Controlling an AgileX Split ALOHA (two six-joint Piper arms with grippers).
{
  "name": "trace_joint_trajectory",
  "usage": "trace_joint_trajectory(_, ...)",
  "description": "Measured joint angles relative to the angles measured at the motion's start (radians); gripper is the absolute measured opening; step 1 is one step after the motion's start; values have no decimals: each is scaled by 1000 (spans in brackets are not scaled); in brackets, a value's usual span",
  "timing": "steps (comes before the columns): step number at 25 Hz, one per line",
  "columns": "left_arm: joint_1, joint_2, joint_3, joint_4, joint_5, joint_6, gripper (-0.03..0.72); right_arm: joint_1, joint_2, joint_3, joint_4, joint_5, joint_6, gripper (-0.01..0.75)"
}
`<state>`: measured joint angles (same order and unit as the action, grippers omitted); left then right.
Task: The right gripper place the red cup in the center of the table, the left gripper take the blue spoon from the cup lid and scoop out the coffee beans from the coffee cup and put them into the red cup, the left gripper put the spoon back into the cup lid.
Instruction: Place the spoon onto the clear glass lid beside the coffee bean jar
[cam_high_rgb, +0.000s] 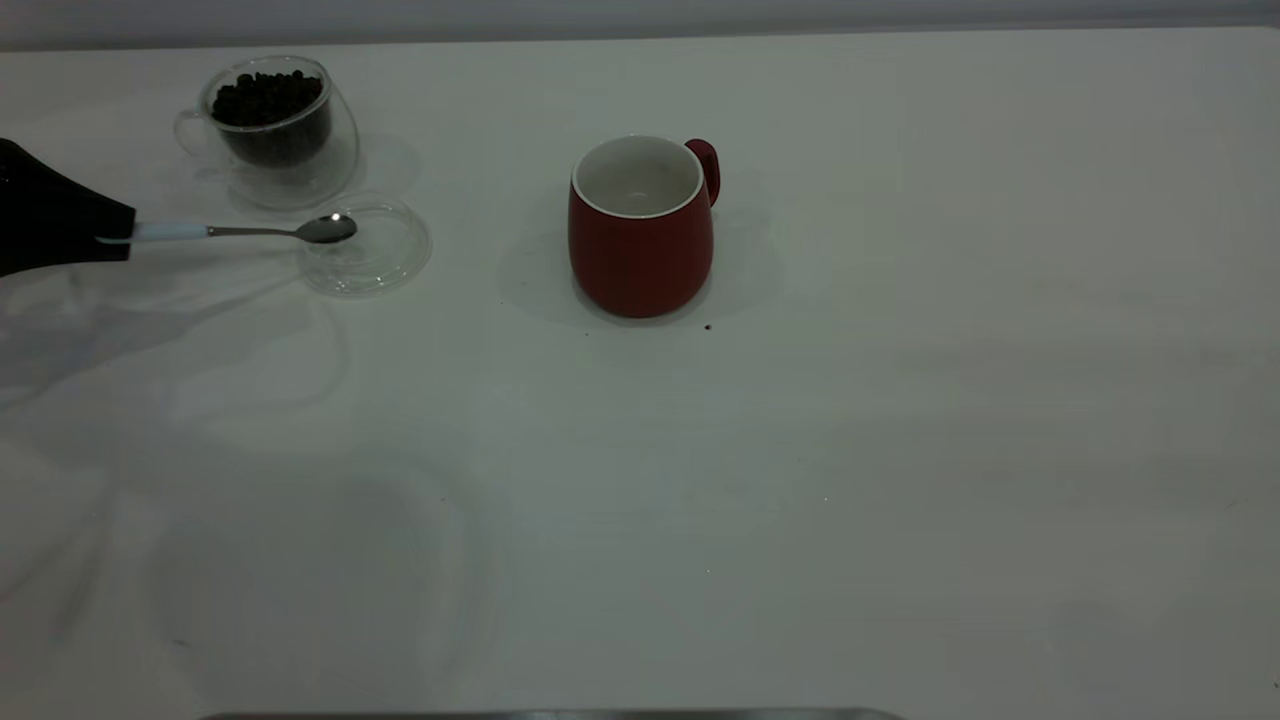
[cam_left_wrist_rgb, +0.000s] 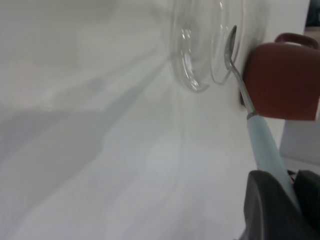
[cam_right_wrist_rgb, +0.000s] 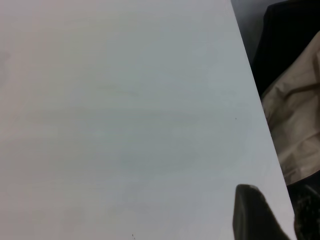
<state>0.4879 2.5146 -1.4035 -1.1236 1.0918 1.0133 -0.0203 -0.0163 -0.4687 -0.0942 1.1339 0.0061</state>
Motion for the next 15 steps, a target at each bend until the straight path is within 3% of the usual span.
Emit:
trace_joint_trajectory(7, -61, 32, 0, -28, -45, 6, 122, 0, 0, 0, 0, 0, 0, 243)
trace_joint_trajectory(15, -69, 71, 0, -68, -51, 33, 122, 0, 0, 0, 0, 0, 0, 243)
